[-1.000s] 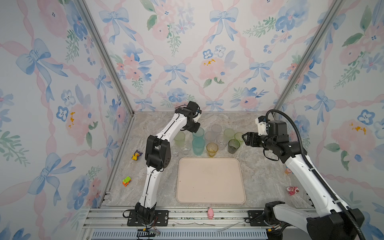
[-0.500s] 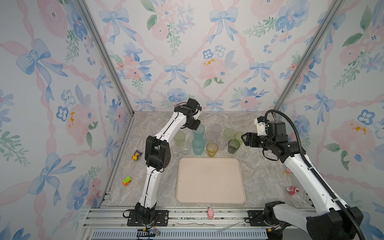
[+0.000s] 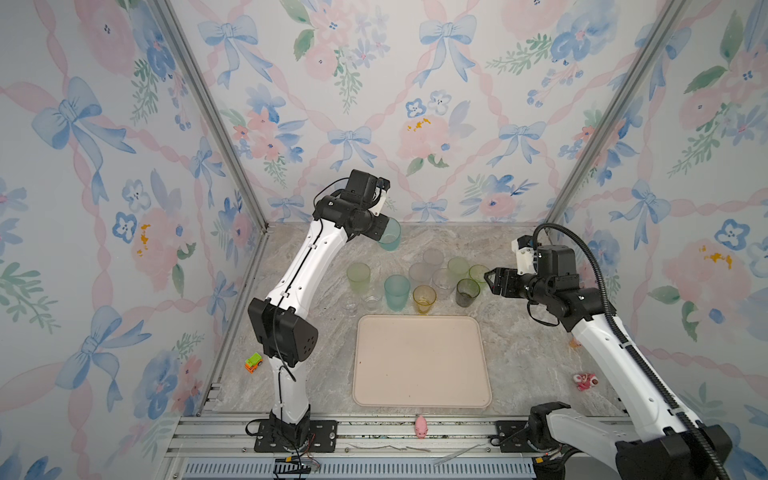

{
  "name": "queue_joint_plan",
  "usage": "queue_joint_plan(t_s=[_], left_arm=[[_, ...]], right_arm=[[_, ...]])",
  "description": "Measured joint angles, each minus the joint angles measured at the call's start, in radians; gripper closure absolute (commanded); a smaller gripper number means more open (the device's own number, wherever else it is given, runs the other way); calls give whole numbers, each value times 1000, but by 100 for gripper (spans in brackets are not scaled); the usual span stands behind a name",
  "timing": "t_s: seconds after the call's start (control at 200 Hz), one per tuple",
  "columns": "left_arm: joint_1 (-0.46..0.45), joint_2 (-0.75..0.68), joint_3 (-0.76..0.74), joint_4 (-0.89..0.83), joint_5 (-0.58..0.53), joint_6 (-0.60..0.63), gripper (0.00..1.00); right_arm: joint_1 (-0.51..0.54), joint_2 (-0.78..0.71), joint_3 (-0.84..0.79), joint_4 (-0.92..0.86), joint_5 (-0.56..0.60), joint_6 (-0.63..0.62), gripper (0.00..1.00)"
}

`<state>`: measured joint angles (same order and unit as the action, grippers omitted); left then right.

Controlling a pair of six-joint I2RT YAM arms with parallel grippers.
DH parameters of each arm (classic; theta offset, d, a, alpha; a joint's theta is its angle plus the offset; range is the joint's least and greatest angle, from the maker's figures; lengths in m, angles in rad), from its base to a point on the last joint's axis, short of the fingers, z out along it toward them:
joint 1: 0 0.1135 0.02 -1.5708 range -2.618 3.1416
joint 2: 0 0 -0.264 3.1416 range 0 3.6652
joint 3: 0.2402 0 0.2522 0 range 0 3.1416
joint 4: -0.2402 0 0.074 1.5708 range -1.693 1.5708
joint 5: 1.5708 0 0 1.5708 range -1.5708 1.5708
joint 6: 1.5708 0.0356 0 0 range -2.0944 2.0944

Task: Place the glasses into the tray
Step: 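Lower the left gripper and grasp the tall teal cup, then carry the teal cup with the left gripper onto the tray's near corner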

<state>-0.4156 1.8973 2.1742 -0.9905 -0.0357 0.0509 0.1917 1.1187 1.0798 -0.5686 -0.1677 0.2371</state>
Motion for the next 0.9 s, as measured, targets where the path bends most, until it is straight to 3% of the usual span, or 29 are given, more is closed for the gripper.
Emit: queue_joint_plan(t_s=[0.135,0.335,0.615,0.755,0.901], left_arm=[[-41,-102,-110,-2,-34,-2,96],[-182,-275,-303,-8,-70,-11,96],[-377,-550,-581,-14,-126,-133,96],[-521,-555,-659,-20,-145,-212,97],[-668,-452,-662,-18,-149,-270,97]], right_arm=[[0,0,-4,-3,16,0,23],[0,-2,-13,-4,51,3,23],[0,-14,-31,-4,70,22,23],[8,-16,-43,-3,76,35,23],[22,-10,-63,1,94,50,23]])
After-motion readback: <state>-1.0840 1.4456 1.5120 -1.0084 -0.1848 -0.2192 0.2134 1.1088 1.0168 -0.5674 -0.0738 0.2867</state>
